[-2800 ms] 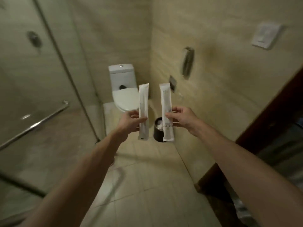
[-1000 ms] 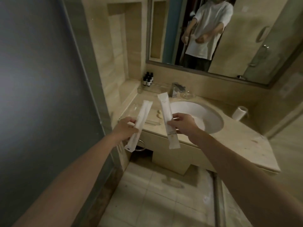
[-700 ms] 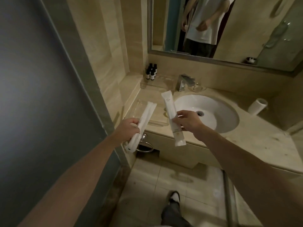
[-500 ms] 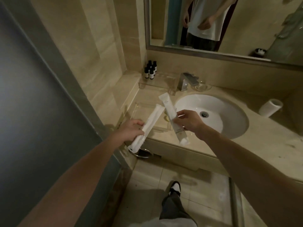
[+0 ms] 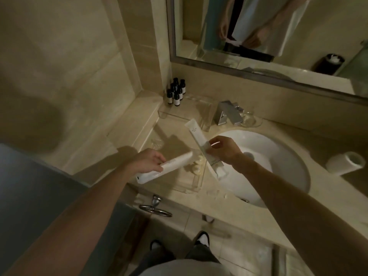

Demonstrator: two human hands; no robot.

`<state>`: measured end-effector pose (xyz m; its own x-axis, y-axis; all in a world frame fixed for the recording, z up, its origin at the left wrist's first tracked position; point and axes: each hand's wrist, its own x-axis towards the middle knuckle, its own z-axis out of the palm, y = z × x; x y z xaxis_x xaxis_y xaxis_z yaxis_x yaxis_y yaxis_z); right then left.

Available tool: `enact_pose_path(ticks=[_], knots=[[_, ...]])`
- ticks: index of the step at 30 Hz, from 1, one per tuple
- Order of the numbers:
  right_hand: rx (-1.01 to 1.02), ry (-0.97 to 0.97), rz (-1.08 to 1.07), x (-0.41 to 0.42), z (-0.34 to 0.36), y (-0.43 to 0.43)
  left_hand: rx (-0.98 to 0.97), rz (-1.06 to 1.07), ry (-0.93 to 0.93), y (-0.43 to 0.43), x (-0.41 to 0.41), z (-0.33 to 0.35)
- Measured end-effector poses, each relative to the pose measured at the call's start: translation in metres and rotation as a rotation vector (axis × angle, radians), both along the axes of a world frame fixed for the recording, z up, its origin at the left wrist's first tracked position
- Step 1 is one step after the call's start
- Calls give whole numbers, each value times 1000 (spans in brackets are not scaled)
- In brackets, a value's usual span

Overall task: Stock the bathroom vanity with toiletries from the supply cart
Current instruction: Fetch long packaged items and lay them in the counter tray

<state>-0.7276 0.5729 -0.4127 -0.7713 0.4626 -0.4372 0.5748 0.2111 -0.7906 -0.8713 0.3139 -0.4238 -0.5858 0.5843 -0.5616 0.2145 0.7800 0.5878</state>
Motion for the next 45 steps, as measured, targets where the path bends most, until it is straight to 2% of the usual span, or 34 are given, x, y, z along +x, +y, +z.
enact_pose_path(ticks=[12,17,22,26,28,32,34,37,41,43,45], knots=[[121,-180,-58,-11,-28,-18,-71,-348,82,17,-64,-63],[231,-260,30,-4,-38,-25,-131,-469,91,27,-61,-82],[299,-302,83,-8,-44,-19,-114,-464,93,30,-59,-90],[289,-292,120,-18,-52,-19,-67,-474,139,26,-55,-91],[280,-278,125,-24,-55,-22,-54,-478,100,24,-49,-90],[266,-278,183,-32,-58,-26,21,-285,-1,18,-38,-96],[256,-276,202,-34,-60,-28,28,-276,11,17,-38,-95],[236,-254,215,-39,-64,-31,-28,-375,160,20,-47,-95],[200,-245,218,-50,-68,-38,122,-133,248,16,-62,-84],[199,-239,242,-59,-70,-45,196,-58,398,11,-69,-78],[188,-240,282,-67,-73,-57,235,-80,553,6,-74,-77]])
